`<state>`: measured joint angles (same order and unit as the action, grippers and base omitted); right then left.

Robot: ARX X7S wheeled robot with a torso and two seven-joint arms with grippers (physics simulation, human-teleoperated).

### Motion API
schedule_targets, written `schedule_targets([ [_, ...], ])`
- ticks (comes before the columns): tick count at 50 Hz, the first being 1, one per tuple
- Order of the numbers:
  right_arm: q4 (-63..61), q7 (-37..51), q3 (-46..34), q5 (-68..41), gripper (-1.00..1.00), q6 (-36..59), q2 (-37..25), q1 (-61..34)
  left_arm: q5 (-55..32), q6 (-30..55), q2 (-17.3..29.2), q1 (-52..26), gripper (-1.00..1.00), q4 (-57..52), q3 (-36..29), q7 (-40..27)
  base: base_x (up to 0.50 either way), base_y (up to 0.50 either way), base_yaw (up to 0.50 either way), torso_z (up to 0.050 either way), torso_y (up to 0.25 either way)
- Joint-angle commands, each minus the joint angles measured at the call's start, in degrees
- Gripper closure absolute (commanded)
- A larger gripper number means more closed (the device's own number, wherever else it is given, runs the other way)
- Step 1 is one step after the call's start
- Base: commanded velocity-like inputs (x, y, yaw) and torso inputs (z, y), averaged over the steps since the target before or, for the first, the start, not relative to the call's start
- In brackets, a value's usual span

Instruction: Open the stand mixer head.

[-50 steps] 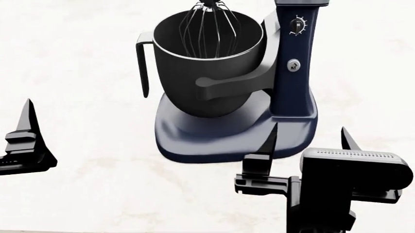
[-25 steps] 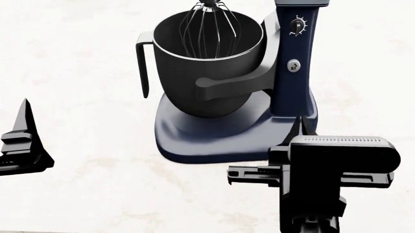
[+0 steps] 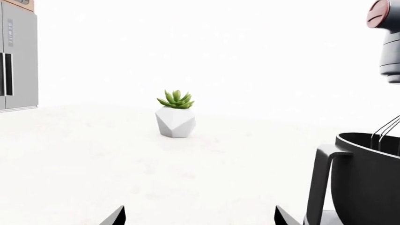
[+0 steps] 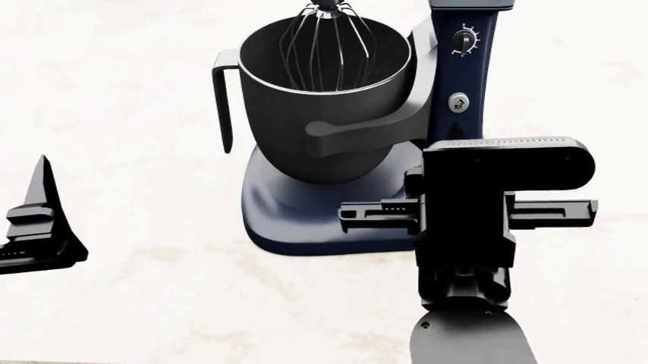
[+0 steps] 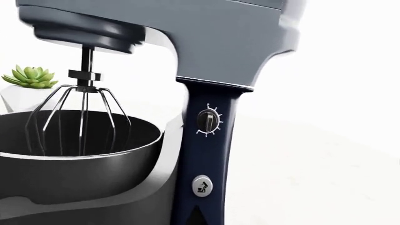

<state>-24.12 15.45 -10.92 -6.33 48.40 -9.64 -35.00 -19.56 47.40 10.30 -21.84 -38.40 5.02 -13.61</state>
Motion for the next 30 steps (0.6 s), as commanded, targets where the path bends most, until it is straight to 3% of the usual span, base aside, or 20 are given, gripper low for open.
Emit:
schedule_targets([
  [1, 5.37, -0.81, 0.07, 0.31, 1.0, -0.68, 1.01, -4.68, -0.92, -2.56, -0.18, 0.37, -1.0, 0.52, 0.49, 1.9, 0.0, 0.0, 0.0, 0.0, 0.0],
  [30, 10.59, 0.19, -1.3, 0.37, 1.0, -4.26, 0.46, -5.66, -2.12, -2.78, 0.63, 0.07, -1.0, 0.2, 0.59, 0.71, 0.0, 0.0, 0.0, 0.0, 0.0],
])
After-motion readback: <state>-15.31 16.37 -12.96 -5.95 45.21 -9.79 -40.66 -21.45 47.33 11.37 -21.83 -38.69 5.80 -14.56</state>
